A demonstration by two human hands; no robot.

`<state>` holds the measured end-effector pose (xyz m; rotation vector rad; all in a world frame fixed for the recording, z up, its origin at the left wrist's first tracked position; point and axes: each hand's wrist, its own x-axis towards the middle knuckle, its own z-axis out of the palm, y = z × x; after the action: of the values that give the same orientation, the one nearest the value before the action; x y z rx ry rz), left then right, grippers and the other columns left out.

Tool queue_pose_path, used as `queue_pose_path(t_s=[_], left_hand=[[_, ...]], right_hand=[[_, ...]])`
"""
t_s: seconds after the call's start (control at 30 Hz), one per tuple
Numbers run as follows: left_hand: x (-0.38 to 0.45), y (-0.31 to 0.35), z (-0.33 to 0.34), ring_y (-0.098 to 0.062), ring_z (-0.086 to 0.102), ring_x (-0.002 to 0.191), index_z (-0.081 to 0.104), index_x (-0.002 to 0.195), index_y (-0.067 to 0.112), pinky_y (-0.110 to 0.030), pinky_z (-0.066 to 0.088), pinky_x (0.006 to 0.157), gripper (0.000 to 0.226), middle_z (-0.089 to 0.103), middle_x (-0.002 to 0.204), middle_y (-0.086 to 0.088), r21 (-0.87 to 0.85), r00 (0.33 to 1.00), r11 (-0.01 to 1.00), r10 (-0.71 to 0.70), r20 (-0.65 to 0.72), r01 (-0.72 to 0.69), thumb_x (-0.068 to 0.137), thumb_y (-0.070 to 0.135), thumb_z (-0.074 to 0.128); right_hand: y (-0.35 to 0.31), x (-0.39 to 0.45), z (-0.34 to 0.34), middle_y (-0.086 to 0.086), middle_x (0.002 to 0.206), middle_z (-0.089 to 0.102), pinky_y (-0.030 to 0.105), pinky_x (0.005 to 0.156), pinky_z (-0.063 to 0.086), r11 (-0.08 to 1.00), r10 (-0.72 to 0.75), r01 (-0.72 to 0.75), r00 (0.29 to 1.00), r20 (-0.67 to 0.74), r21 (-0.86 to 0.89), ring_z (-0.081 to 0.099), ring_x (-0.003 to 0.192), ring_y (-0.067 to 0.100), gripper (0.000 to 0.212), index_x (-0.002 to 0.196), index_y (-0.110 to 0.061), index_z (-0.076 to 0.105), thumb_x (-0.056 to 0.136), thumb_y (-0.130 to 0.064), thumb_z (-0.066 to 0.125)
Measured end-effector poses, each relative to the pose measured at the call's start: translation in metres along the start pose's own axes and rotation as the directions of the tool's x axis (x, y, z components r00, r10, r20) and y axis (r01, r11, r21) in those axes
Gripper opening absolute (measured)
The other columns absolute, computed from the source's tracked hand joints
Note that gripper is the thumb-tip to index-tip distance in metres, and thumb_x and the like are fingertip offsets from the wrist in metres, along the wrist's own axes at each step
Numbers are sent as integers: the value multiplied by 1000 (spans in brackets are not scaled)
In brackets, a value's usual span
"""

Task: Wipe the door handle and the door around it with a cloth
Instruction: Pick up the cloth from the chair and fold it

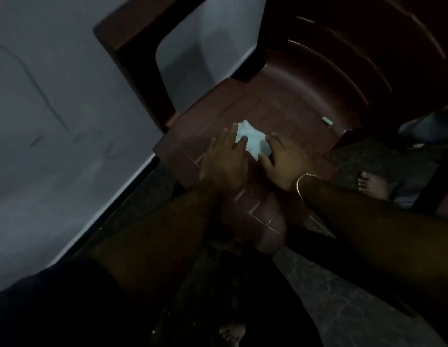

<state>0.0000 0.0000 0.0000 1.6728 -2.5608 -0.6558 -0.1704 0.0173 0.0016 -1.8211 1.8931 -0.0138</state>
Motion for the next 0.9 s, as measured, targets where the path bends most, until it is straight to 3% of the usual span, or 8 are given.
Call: queue_pose_path(t_s=[0.13,0.27,0.33,0.47,0.6,0.7,0.8,0.9], left_hand=[[31,-7,15,-31,20,147,37,148,12,-46,21,118,56,19,160,-15,-47,996,998,46,80,-42,96,32,46],[57,-14,21,-30,30,142,26,151,7,-46,32,110,64,18,161,-14,-66,991,994,91,102,-85,95,36,35],[67,-16,23,-30,35,137,23,152,9,-45,35,107,67,24,159,-11,5,989,997,70,128,-71,93,38,34],[83,-16,29,-30,39,125,34,145,12,-40,37,97,59,39,142,-11,176,995,982,61,81,-75,91,27,55],[88,-19,29,-30,42,124,48,131,11,-39,34,101,41,46,135,-12,227,993,971,48,108,-72,91,23,54],[88,-23,26,-31,46,120,59,114,6,-37,33,99,29,51,130,-15,80,998,996,38,53,-42,93,24,51],[82,-24,16,-22,59,92,64,98,3,-30,44,77,18,65,100,-13,-265,999,963,-52,12,54,88,18,61],[68,-20,6,-6,61,69,61,86,12,-22,52,62,11,66,80,-4,-720,962,649,-255,101,248,81,7,68]], right_hand=[[6,21,12,15,134,54,40,106,39,993,8,-7,1000,-4,119,51,123,30,43,133,-6,52,96,-28,53],[8,37,25,18,120,57,39,98,38,989,55,-49,998,-39,140,53,112,33,34,123,-4,59,95,-23,54],[10,43,30,16,118,56,37,96,36,992,66,-59,996,-53,116,51,110,34,31,120,-6,61,94,-22,54],[16,53,34,14,114,56,31,89,36,986,77,-64,994,-73,157,49,109,32,25,113,-6,63,90,-11,57],[14,60,30,19,102,63,30,74,41,962,165,-149,985,-54,231,57,97,33,15,99,0,60,85,-2,53],[12,59,24,15,94,67,30,71,47,938,191,-169,981,-44,304,62,89,29,17,93,-2,66,81,-4,53],[12,54,20,10,88,66,32,69,50,865,247,-204,968,-35,459,62,82,24,10,78,-12,66,78,-9,56],[5,50,15,8,73,65,39,61,49,622,363,-287,930,57,729,61,67,25,14,75,-16,62,75,-3,57]])
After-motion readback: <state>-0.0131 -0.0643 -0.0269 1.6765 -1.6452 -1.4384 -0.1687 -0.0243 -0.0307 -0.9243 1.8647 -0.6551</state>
